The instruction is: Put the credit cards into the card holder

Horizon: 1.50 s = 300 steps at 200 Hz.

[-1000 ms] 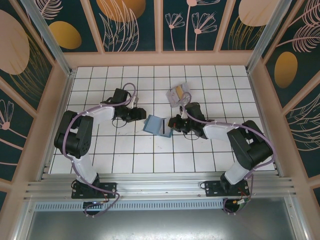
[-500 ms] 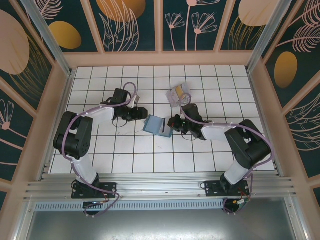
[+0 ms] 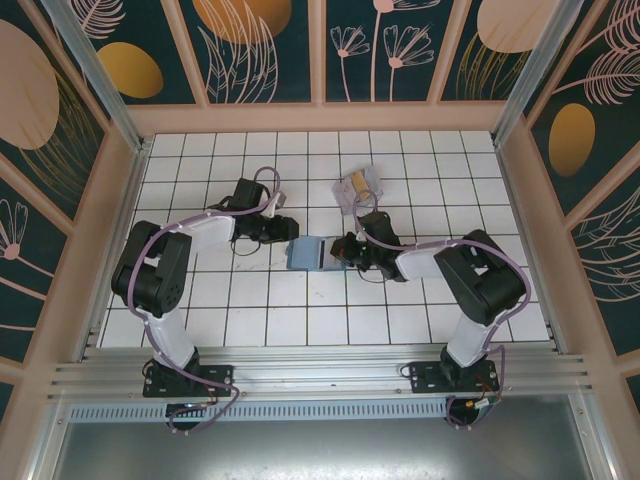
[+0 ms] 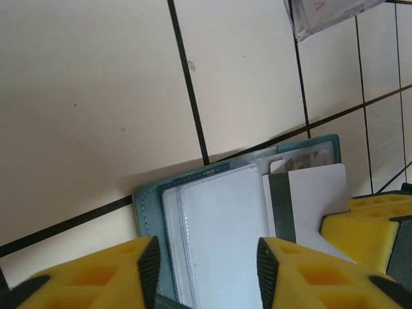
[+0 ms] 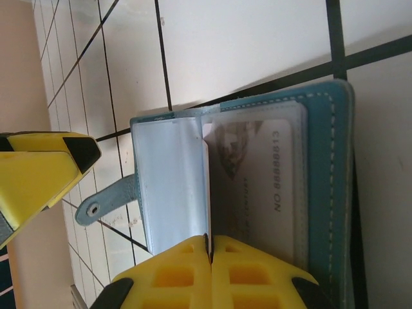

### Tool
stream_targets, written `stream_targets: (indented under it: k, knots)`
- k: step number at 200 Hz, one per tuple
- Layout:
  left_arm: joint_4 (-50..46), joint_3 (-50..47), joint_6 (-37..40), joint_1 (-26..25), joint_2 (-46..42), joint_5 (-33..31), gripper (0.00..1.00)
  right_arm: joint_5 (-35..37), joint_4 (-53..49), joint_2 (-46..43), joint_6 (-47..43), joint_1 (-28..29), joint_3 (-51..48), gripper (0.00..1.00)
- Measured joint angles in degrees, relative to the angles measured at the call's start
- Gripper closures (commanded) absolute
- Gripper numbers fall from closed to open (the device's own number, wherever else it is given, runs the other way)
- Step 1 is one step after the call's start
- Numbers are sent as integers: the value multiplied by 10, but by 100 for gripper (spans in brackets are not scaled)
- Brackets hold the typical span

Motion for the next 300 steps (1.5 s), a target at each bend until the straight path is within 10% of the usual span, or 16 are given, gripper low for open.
stream_targets:
  k: [66,300]
  knots:
    - [5,-14,3,0,5,-2,87,-3,8,3,3,1,0,100]
    - [45,-61,-12,2,13,-17,89,-11,2,29,-42,11,38,100]
